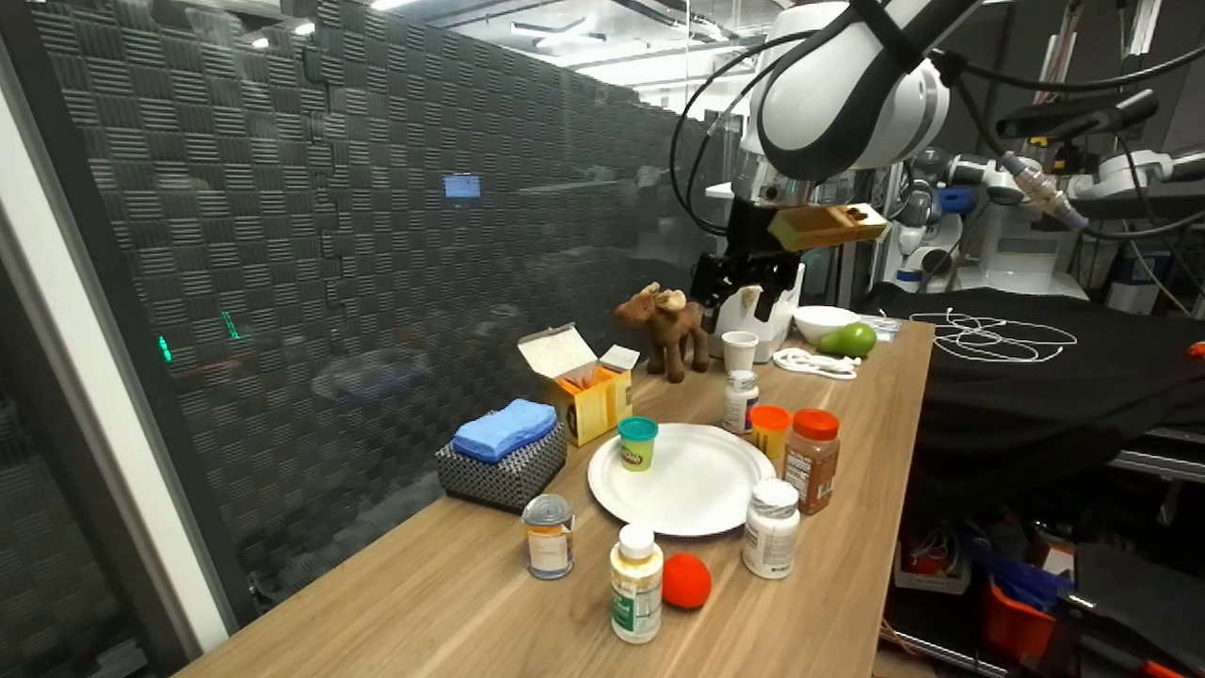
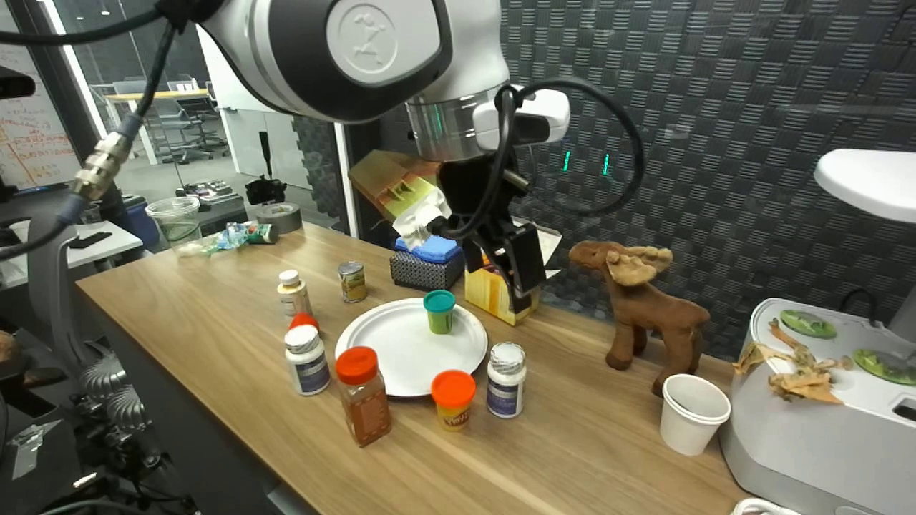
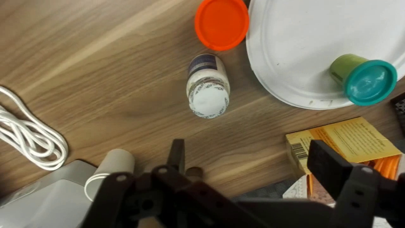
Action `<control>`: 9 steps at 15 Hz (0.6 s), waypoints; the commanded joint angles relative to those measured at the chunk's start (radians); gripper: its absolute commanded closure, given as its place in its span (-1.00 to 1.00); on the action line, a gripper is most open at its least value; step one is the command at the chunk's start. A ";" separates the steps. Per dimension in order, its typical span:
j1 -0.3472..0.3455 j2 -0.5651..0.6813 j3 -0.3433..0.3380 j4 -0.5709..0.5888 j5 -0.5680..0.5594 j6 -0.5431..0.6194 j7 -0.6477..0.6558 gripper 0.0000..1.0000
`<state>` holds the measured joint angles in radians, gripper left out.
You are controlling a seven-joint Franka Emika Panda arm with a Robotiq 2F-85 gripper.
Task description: Pick up the bottles and small containers from the table and put them on the white plate.
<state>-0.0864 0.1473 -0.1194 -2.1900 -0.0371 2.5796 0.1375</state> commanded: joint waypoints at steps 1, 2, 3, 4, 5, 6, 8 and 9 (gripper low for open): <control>-0.010 0.061 -0.009 0.060 0.010 -0.016 0.032 -1.00; -0.012 0.081 -0.011 0.075 0.007 -0.024 0.038 -1.00; -0.013 0.098 -0.012 0.087 0.010 -0.032 0.039 -1.00; -0.015 0.122 -0.012 0.108 0.016 -0.044 0.040 -1.00; -0.015 0.140 -0.012 0.123 0.018 -0.054 0.046 -1.00; -0.015 0.159 -0.013 0.140 0.020 -0.068 0.052 -1.00; -0.010 0.193 -0.022 0.173 0.008 -0.094 0.082 -1.00; -0.010 0.208 -0.024 0.189 0.009 -0.103 0.090 -1.00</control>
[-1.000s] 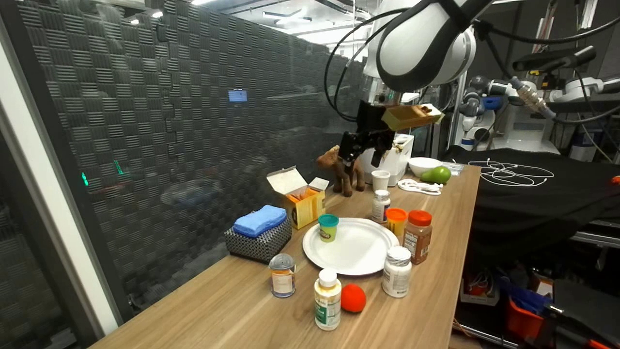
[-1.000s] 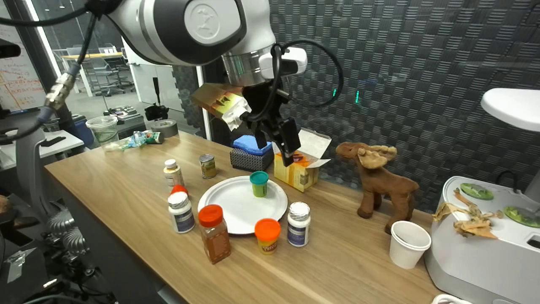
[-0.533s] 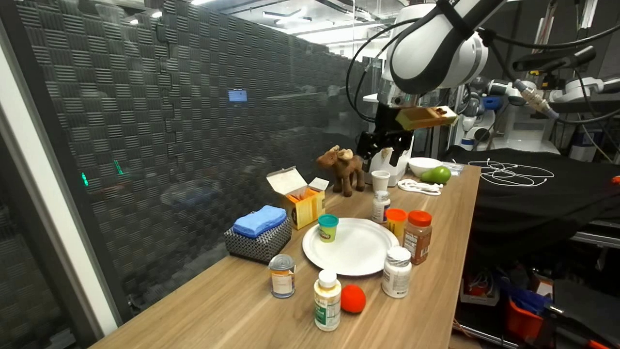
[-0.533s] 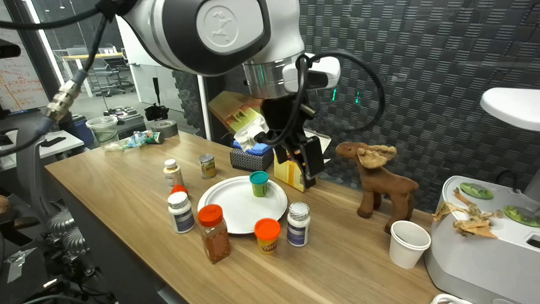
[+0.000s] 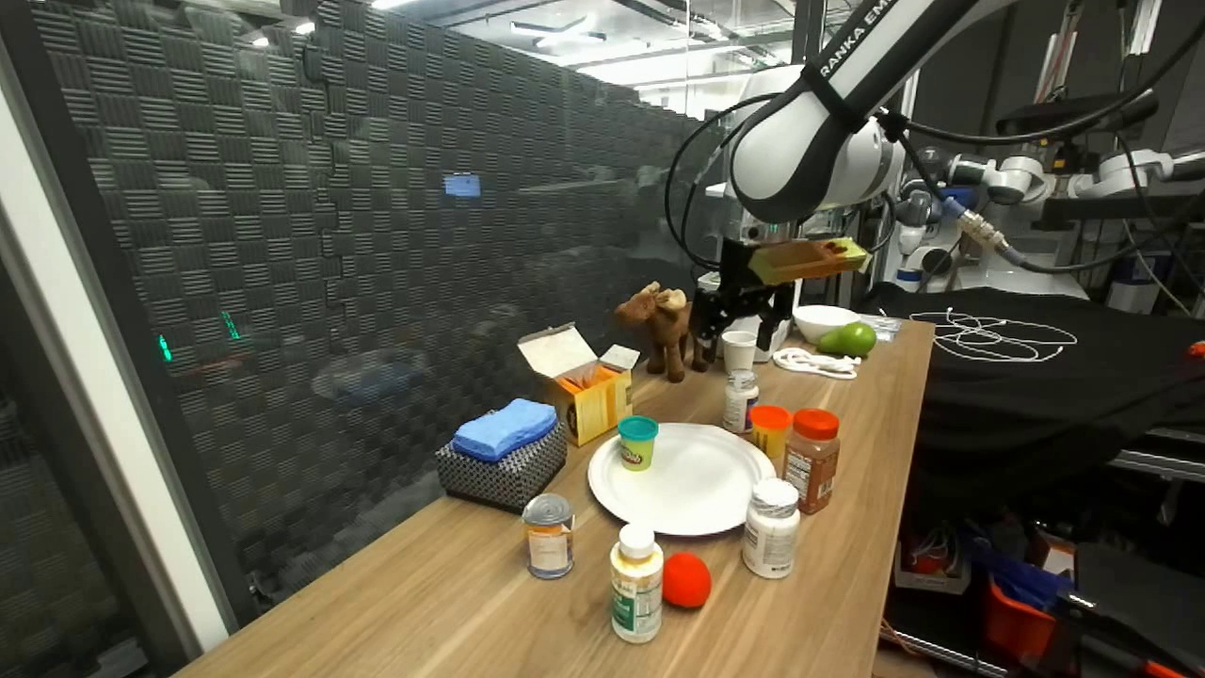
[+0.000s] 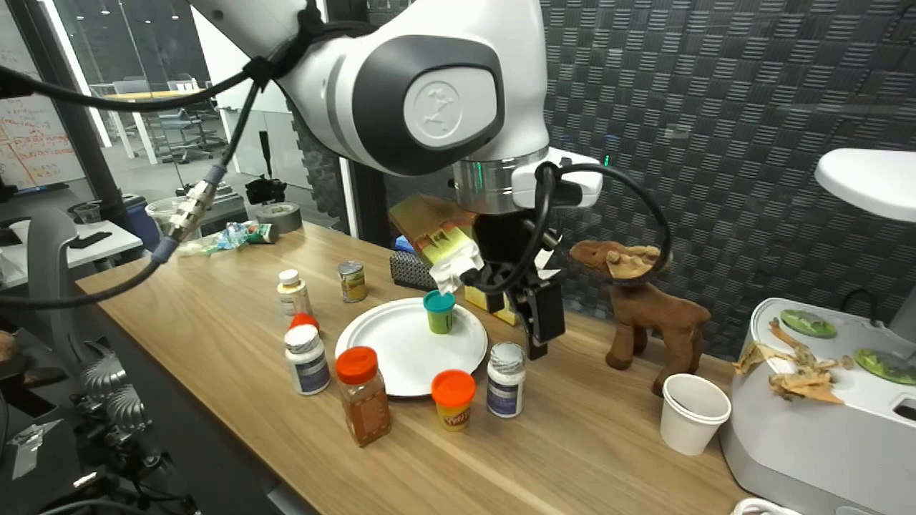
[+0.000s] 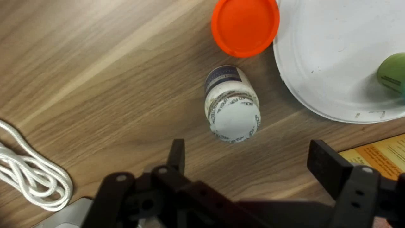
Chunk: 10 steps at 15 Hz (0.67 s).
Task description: Pick up the bottles and small containers from the table and put them on the white plate.
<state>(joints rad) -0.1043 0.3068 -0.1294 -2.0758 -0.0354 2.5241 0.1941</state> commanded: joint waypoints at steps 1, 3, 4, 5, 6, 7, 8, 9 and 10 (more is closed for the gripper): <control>0.009 0.062 -0.018 0.091 0.006 -0.061 0.046 -1.00; 0.012 0.080 -0.025 0.113 0.005 -0.088 0.075 -1.00; 0.014 0.085 -0.028 0.120 0.004 -0.099 0.088 -1.00; 0.016 0.085 -0.029 0.120 0.004 -0.108 0.100 -1.00; 0.015 0.081 -0.027 0.117 0.008 -0.118 0.102 -1.00; 0.015 0.073 -0.022 0.106 0.011 -0.124 0.098 -1.00; 0.016 0.067 -0.021 0.097 0.011 -0.124 0.099 -1.00; 0.017 0.063 -0.019 0.084 0.009 -0.119 0.098 -1.00; 0.019 0.062 -0.018 0.080 0.009 -0.116 0.098 -1.00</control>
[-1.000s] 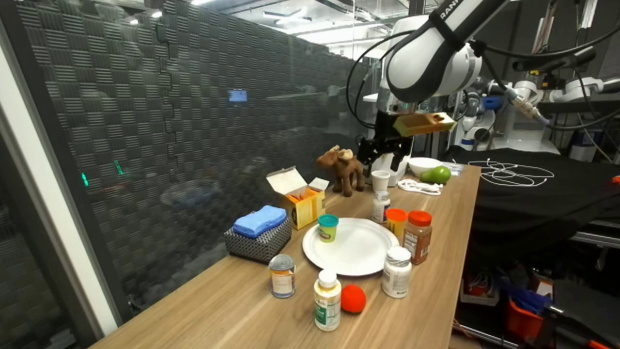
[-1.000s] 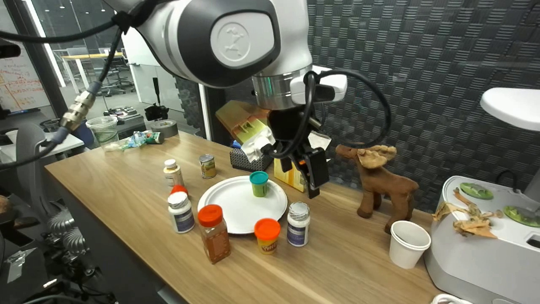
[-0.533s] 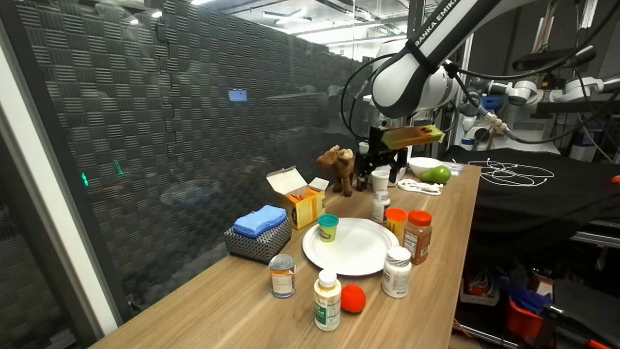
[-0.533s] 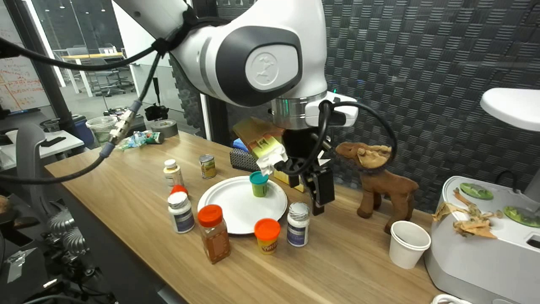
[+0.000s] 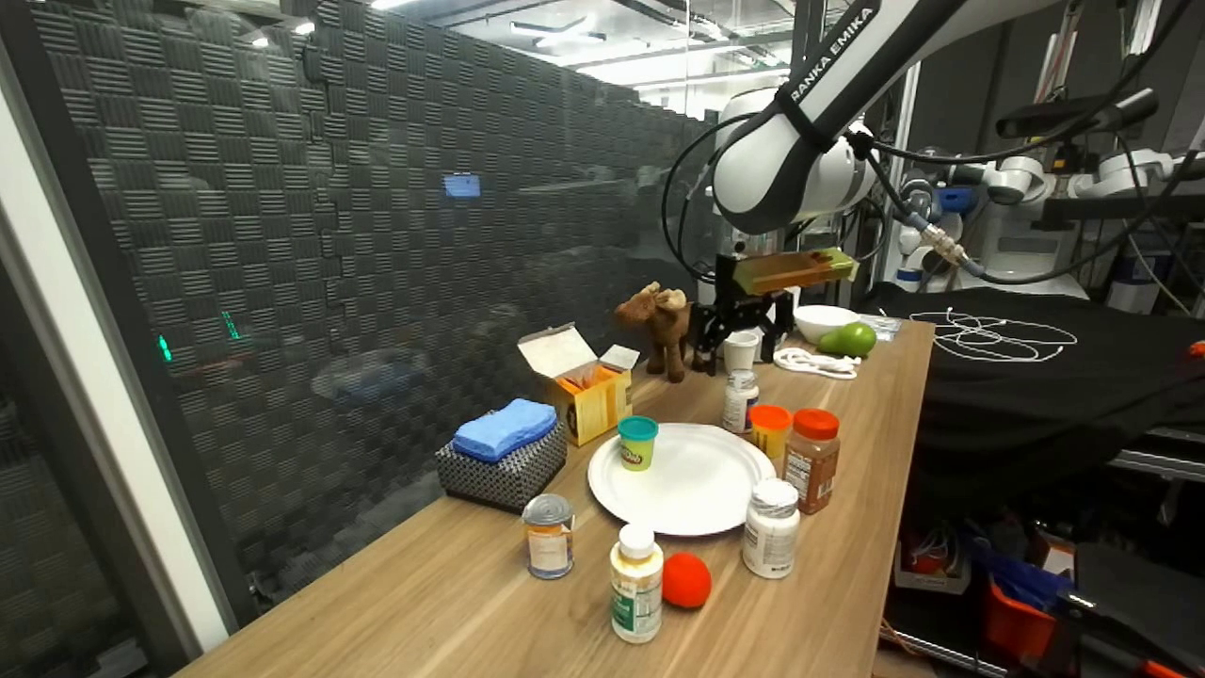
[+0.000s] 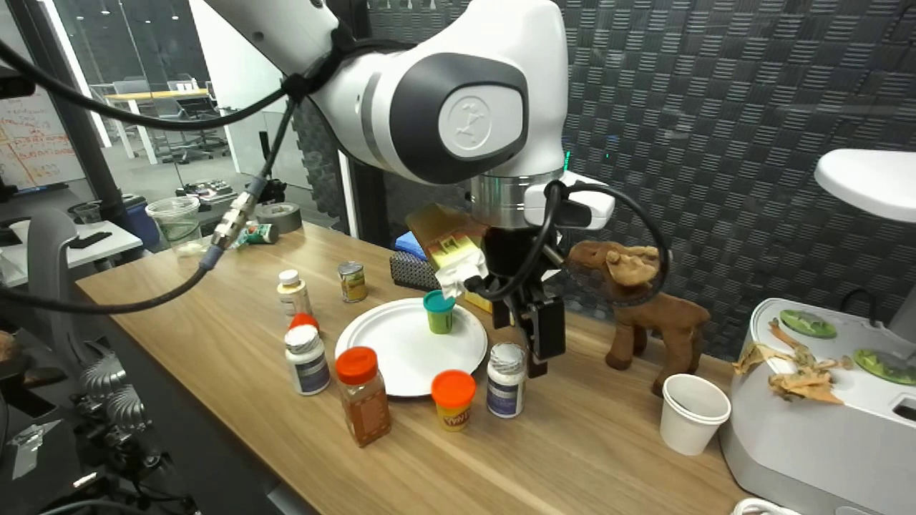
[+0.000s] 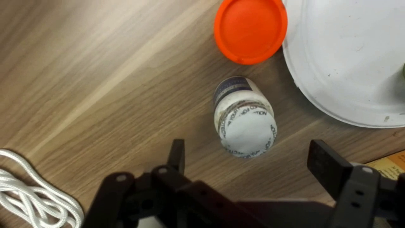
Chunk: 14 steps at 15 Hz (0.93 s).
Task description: Pick up the bottles and small containers from the table and put them on the white plate.
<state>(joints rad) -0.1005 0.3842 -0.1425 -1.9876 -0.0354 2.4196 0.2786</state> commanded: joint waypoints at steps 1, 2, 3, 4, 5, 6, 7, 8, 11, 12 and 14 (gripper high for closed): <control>0.018 -0.009 -0.007 -0.009 0.005 -0.007 0.015 -1.00; 0.019 -0.007 -0.007 -0.010 0.006 -0.007 0.014 -1.00; 0.019 0.002 -0.006 -0.006 0.006 -0.003 0.012 -0.89; 0.019 0.004 -0.006 -0.005 0.008 -0.003 0.012 -0.47; 0.018 0.007 -0.006 -0.004 0.011 -0.006 0.012 -0.40; 0.019 0.008 -0.007 -0.006 0.010 -0.005 0.015 -0.39; 0.022 0.006 -0.009 -0.012 0.005 -0.002 0.020 -0.22; 0.025 0.004 -0.011 -0.016 0.002 0.001 0.027 -0.07; 0.031 -0.015 -0.015 -0.040 -0.005 0.015 0.045 0.41; 0.031 -0.023 -0.014 -0.043 -0.002 0.016 0.047 0.56; 0.045 -0.042 -0.017 -0.055 -0.014 0.018 0.072 0.48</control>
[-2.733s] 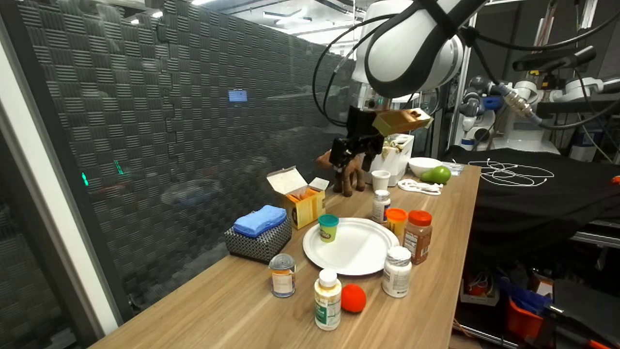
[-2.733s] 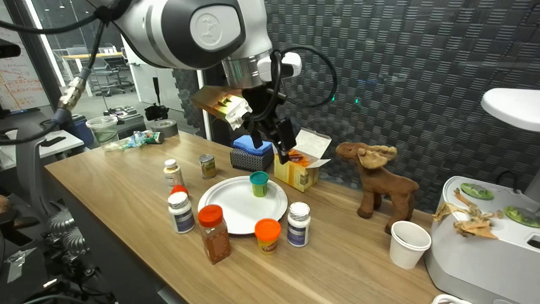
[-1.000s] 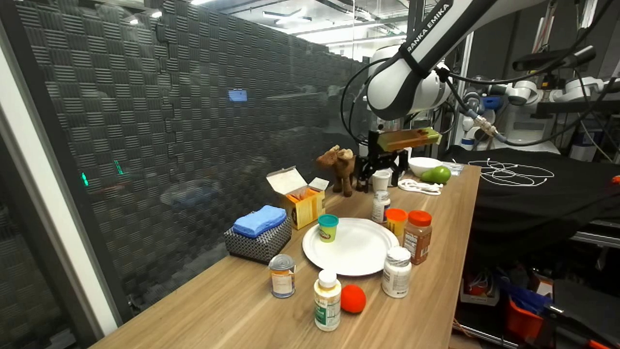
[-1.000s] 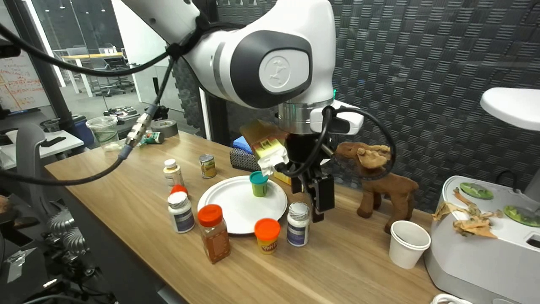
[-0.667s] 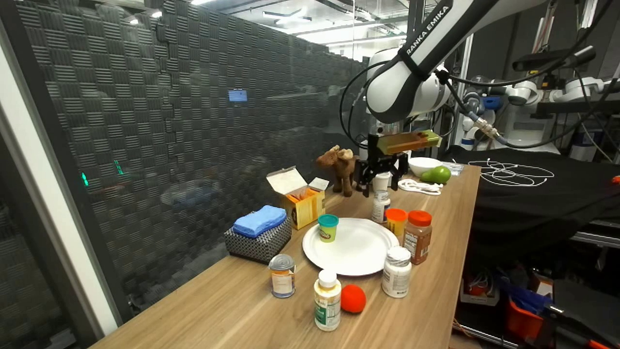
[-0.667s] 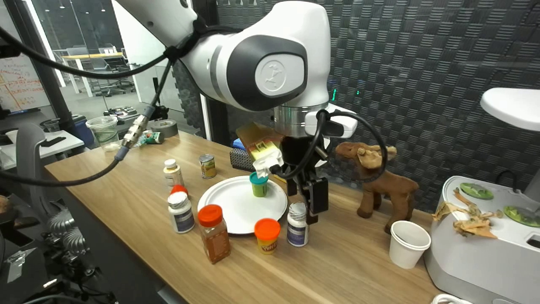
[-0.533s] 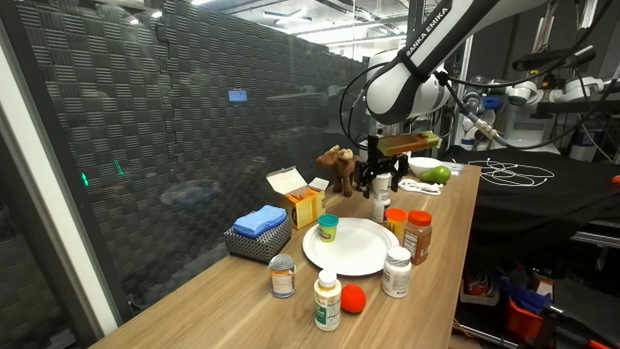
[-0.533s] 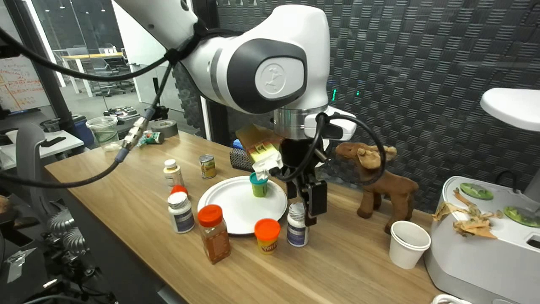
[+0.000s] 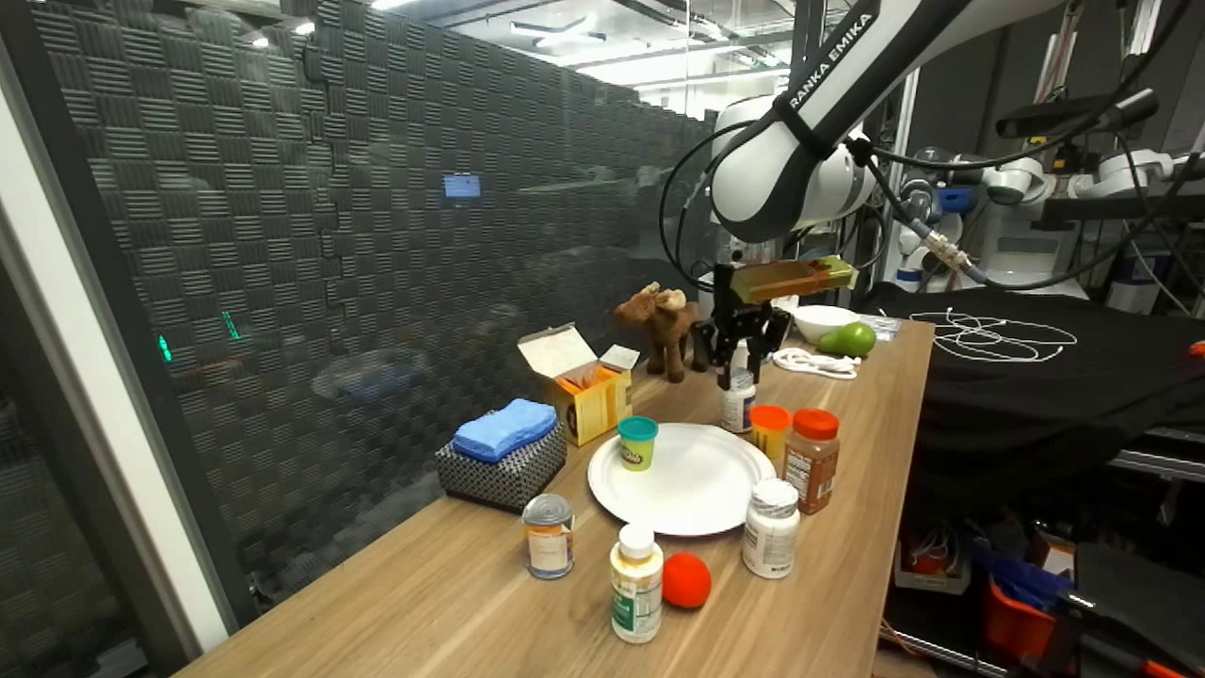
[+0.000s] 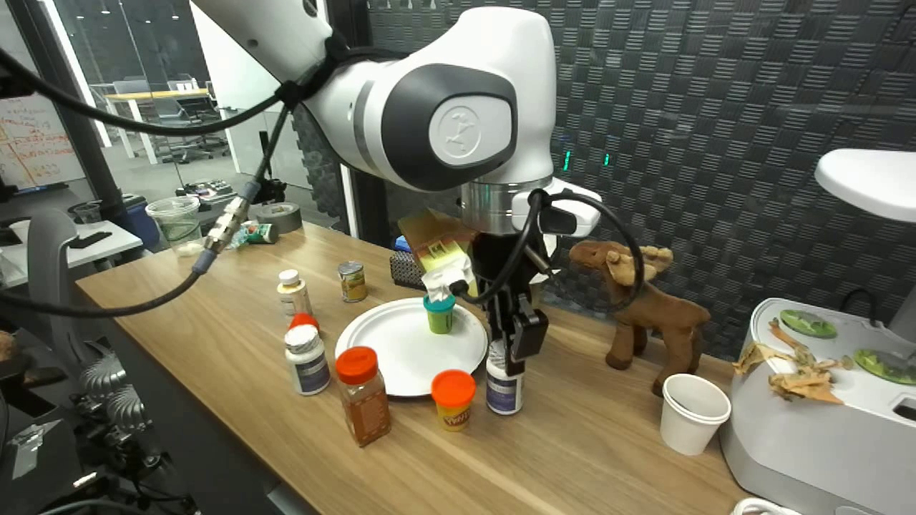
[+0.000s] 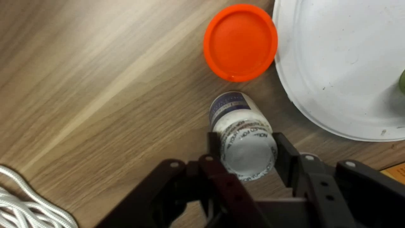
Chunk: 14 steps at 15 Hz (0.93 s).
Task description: Pick up the bottles and small containers from the table and put them on the white plate.
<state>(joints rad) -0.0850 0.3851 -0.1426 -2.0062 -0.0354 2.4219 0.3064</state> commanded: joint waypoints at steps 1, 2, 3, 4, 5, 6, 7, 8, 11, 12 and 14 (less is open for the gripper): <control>0.042 -0.058 -0.020 -0.048 -0.028 0.024 0.062 0.44; 0.053 -0.069 -0.021 -0.057 -0.039 0.029 0.079 0.45; 0.079 -0.093 -0.029 -0.079 -0.077 0.049 0.116 0.45; 0.096 -0.109 -0.033 -0.091 -0.108 0.058 0.144 0.44; 0.122 -0.133 -0.038 -0.112 -0.156 0.072 0.184 0.44; 0.138 -0.147 -0.039 -0.121 -0.193 0.078 0.217 0.44; 0.157 -0.164 -0.038 -0.133 -0.236 0.079 0.252 0.44; 0.172 -0.176 -0.038 -0.141 -0.278 0.081 0.285 0.44; 0.177 -0.190 -0.003 -0.148 -0.302 0.073 0.292 0.45; 0.175 -0.187 0.007 -0.145 -0.289 0.073 0.278 0.45; 0.160 -0.167 0.029 -0.126 -0.243 0.081 0.219 0.46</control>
<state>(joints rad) 0.0930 0.2260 -0.1380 -2.1316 -0.3104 2.4783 0.5813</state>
